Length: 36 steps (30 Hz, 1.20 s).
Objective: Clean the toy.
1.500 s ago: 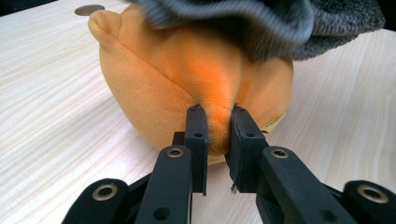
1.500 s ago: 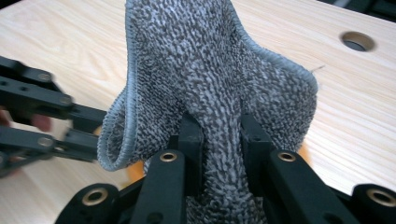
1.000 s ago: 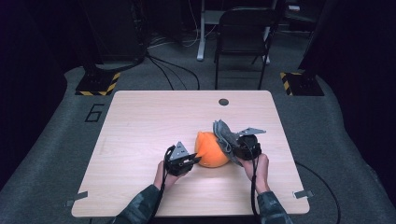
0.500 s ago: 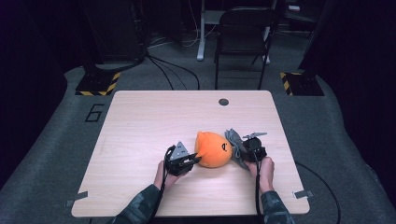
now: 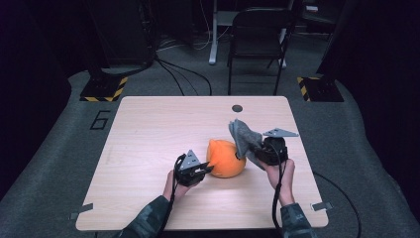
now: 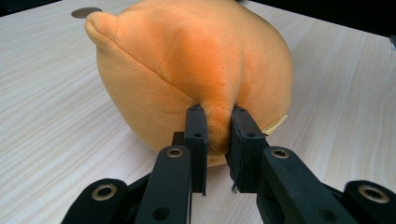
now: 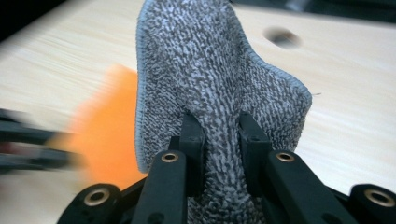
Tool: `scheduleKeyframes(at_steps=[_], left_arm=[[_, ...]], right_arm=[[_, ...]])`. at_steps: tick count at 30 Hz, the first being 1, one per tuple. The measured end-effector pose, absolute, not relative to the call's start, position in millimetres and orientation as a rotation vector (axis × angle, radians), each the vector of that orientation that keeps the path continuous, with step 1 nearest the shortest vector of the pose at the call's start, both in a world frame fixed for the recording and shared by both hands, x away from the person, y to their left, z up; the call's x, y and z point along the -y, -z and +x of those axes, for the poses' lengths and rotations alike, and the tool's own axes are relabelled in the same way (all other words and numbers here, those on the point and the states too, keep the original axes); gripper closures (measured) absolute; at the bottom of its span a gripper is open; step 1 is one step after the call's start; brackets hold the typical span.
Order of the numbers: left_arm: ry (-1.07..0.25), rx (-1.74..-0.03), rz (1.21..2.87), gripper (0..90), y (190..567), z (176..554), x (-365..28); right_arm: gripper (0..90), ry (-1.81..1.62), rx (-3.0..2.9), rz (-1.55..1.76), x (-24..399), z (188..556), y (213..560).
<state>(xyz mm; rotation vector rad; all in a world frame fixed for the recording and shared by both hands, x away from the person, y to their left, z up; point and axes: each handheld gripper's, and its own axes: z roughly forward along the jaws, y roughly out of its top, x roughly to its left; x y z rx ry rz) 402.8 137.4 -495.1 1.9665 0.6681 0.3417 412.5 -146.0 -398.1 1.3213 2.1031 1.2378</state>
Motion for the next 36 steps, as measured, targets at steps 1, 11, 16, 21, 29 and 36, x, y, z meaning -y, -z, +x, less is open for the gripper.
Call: scheduleKeyframes(at_steps=[1,11,16,21,29,36], left_arm=[[-0.337,-0.668,1.965,78.9,495.1,402.9,-137.4],[-0.327,-0.701,1.968,78.9,497.4,404.0,-138.2],[-0.329,-0.691,1.967,79.0,496.9,404.3,-138.3],[-0.329,-0.685,1.968,79.0,497.0,405.0,-138.2],[-0.321,-0.685,1.964,79.0,497.5,405.9,-139.3],[-0.325,-0.673,1.965,78.9,497.0,405.1,-137.6]], right_arm=[[75.8,-1.281,-2.124,1.297,136.5,409.0,394.6],[75.5,-1.173,-2.320,1.139,68.4,409.1,432.5],[75.9,-1.110,-2.313,1.107,72.3,410.1,432.1],[76.3,-1.100,-2.299,1.168,91.3,414.2,432.3],[76.9,-1.053,-2.228,1.315,133.6,427.2,441.3],[77.2,-0.979,-2.209,1.461,159.4,440.0,466.9]])
